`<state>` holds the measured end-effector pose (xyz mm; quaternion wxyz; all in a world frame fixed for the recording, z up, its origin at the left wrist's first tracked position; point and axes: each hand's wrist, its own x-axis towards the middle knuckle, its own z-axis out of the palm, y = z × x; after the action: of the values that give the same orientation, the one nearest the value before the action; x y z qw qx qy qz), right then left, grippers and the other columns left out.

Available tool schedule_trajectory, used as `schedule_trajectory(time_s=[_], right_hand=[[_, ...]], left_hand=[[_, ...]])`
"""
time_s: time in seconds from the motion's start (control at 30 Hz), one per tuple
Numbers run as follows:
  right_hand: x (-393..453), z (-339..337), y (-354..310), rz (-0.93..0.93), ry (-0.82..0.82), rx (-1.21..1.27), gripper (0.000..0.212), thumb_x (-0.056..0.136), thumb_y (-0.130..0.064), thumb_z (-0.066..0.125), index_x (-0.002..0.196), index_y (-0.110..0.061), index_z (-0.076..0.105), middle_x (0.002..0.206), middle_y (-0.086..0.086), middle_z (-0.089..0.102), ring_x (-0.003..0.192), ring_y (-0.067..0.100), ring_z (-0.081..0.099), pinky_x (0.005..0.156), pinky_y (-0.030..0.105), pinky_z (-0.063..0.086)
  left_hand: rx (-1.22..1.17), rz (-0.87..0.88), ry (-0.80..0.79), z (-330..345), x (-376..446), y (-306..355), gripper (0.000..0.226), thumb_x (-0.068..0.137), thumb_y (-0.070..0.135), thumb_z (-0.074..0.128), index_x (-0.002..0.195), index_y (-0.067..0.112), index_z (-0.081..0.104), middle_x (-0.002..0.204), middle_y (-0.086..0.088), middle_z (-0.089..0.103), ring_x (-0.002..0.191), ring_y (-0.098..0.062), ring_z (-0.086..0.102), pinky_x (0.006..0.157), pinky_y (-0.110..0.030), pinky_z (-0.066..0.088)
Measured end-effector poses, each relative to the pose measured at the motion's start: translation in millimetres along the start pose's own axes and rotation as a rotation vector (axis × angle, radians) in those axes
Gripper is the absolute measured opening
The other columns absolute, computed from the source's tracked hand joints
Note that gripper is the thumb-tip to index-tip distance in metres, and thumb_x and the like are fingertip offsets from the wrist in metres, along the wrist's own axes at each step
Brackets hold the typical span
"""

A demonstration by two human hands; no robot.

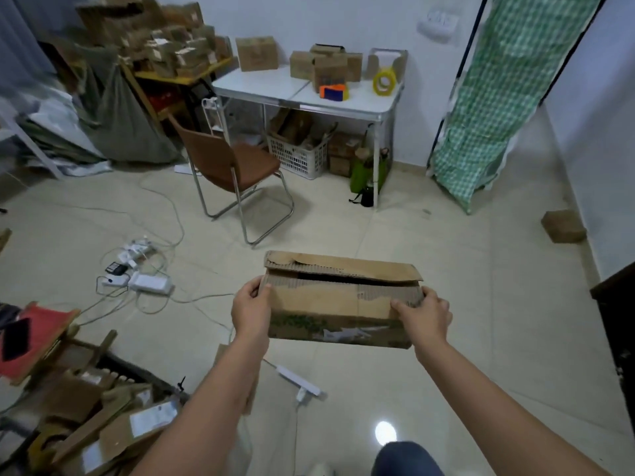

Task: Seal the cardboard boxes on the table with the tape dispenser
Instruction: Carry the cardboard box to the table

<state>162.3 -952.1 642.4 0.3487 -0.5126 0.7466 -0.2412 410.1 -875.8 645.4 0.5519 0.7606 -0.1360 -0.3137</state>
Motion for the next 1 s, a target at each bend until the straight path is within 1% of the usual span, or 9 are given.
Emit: schedule_trajectory(time_s=[0.07, 0.17, 0.3, 0.43, 0.5, 0.7, 0.83, 0.93, 1.0], right_hand=[[27.0, 12.1, -20.9, 0.002, -0.004, 0.004, 0.069, 0.084, -0.033, 0.072, 0.142, -0.012, 0.041, 0.138, 0.017, 0.041, 0.129, 0.035, 0.032, 0.108, 0.043, 0.031], [74.0, 30.7, -50.7, -0.004, -0.019, 0.008, 0.069, 0.084, -0.033, 0.072, 0.142, -0.012, 0.041, 0.138, 0.017, 0.040, 0.130, 0.036, 0.032, 0.109, 0.043, 0.031], [148.2, 54.8, -90.5, -0.021, -0.047, 0.010, 0.068, 0.085, -0.034, 0.071, 0.142, -0.013, 0.041, 0.139, 0.017, 0.039, 0.130, 0.036, 0.032, 0.109, 0.045, 0.032], [234.8, 71.0, -133.8, -0.046, -0.073, 0.005, 0.070, 0.085, -0.036, 0.071, 0.143, -0.012, 0.040, 0.138, 0.017, 0.040, 0.129, 0.036, 0.032, 0.107, 0.044, 0.032], [280.9, 72.0, -154.2, -0.048, -0.086, -0.004, 0.070, 0.085, -0.036, 0.071, 0.143, -0.011, 0.040, 0.138, 0.017, 0.040, 0.129, 0.037, 0.033, 0.107, 0.045, 0.033], [402.8, 73.4, -213.6, -0.066, -0.094, -0.032, 0.070, 0.085, -0.034, 0.070, 0.143, -0.010, 0.039, 0.139, 0.019, 0.039, 0.128, 0.038, 0.033, 0.107, 0.044, 0.032], [455.2, 87.8, -245.5, -0.052, -0.117, -0.023, 0.070, 0.086, -0.034, 0.070, 0.143, -0.011, 0.038, 0.139, 0.018, 0.040, 0.128, 0.038, 0.033, 0.108, 0.045, 0.033], [494.0, 104.1, -271.6, -0.043, -0.132, -0.016, 0.069, 0.086, -0.034, 0.068, 0.144, -0.011, 0.039, 0.139, 0.018, 0.040, 0.129, 0.037, 0.033, 0.108, 0.045, 0.033], [519.2, 116.7, -290.9, -0.048, -0.127, -0.017, 0.068, 0.087, -0.034, 0.068, 0.144, -0.012, 0.039, 0.140, 0.018, 0.040, 0.129, 0.037, 0.033, 0.109, 0.045, 0.033]], left_hand=[[-0.010, -0.005, 0.008, 12.7, 28.4, 10.5, 0.013, 0.098, 0.024, 0.058, 0.105, 0.021, 0.069, 0.103, 0.004, 0.066, 0.088, -0.010, 0.058, 0.085, -0.037, 0.053], [-0.027, -0.026, 0.012, 36.7, 71.9, 24.6, 0.015, 0.098, 0.026, 0.058, 0.108, 0.023, 0.069, 0.103, 0.006, 0.065, 0.093, -0.015, 0.058, 0.088, -0.041, 0.053], [-0.056, -0.055, 0.046, 80.2, 133.1, 48.0, 0.017, 0.098, 0.026, 0.057, 0.112, 0.024, 0.067, 0.108, 0.003, 0.064, 0.098, -0.020, 0.057, 0.081, -0.041, 0.054], [-0.070, -0.038, 0.072, 140.4, 197.5, 82.5, 0.017, 0.098, 0.027, 0.057, 0.110, 0.025, 0.068, 0.107, 0.004, 0.065, 0.094, -0.016, 0.057, 0.067, -0.031, 0.049], [-0.069, -0.058, 0.081, 175.5, 226.1, 103.4, 0.016, 0.098, 0.027, 0.057, 0.110, 0.026, 0.068, 0.106, 0.005, 0.064, 0.095, -0.017, 0.057, 0.063, -0.030, 0.048], [-0.054, -0.048, 0.073, 266.2, 297.7, 163.8, 0.013, 0.099, 0.027, 0.056, 0.108, 0.028, 0.066, 0.108, 0.001, 0.062, 0.096, -0.020, 0.057, 0.063, -0.032, 0.051], [-0.048, -0.068, 0.101, 301.4, 340.5, 189.3, 0.014, 0.099, 0.029, 0.056, 0.109, 0.030, 0.066, 0.106, 0.004, 0.061, 0.095, -0.020, 0.057, 0.074, -0.041, 0.058], [-0.039, -0.062, 0.119, 323.7, 382.1, 202.8, 0.011, 0.099, 0.029, 0.057, 0.105, 0.031, 0.066, 0.104, 0.009, 0.060, 0.092, -0.016, 0.055, 0.070, -0.036, 0.053], [-0.034, -0.068, 0.109, 337.9, 413.7, 210.3, 0.015, 0.099, 0.028, 0.056, 0.109, 0.027, 0.067, 0.106, 0.006, 0.061, 0.094, -0.019, 0.055, 0.073, -0.037, 0.053]])
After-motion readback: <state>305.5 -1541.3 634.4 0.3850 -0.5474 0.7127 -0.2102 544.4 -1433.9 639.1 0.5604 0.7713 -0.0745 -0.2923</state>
